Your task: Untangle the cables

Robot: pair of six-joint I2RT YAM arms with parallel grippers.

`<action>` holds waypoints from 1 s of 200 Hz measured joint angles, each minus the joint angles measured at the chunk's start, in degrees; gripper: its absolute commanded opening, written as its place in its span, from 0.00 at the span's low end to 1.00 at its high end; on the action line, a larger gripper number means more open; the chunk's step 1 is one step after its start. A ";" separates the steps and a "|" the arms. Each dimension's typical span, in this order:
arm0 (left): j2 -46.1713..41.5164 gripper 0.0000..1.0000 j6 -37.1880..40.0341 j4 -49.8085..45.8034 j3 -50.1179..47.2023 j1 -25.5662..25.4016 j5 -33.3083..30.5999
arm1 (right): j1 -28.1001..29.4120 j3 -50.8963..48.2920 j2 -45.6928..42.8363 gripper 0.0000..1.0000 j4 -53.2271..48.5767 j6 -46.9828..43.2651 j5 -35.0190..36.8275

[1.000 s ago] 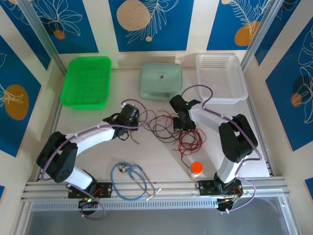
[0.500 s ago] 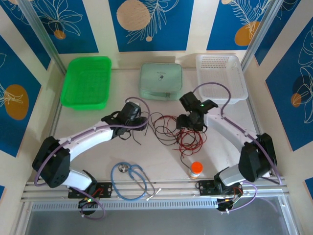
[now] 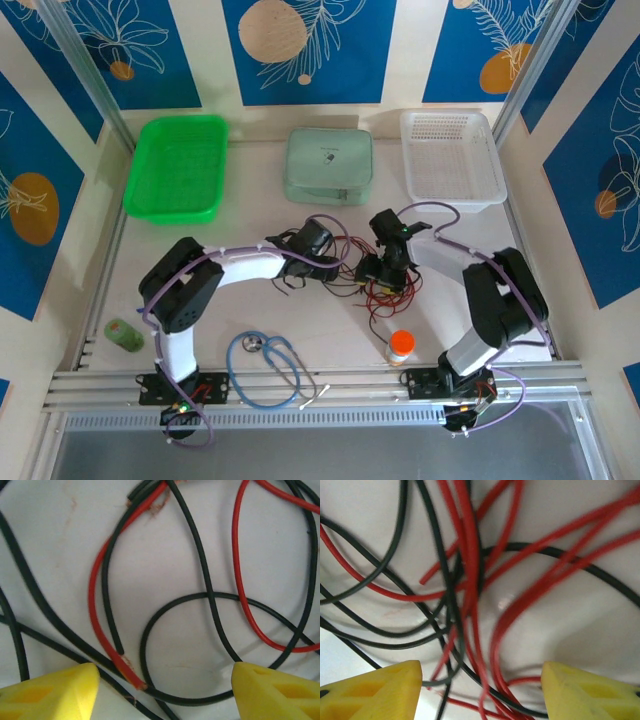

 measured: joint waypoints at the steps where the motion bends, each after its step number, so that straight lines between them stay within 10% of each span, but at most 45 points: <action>1: 0.00 0.72 0.00 -0.02 0.00 0.00 -0.09 | 0.04 0.04 0.13 0.63 0.11 0.04 -0.09; 100: -14.88 0.73 -2.29 -8.87 -13.35 7.87 -13.62 | 2.86 11.23 11.50 0.53 8.72 3.13 -12.96; 200: -21.00 0.75 1.38 -9.25 -7.98 6.14 -5.35 | -0.85 14.27 0.94 0.51 4.76 -0.37 -9.81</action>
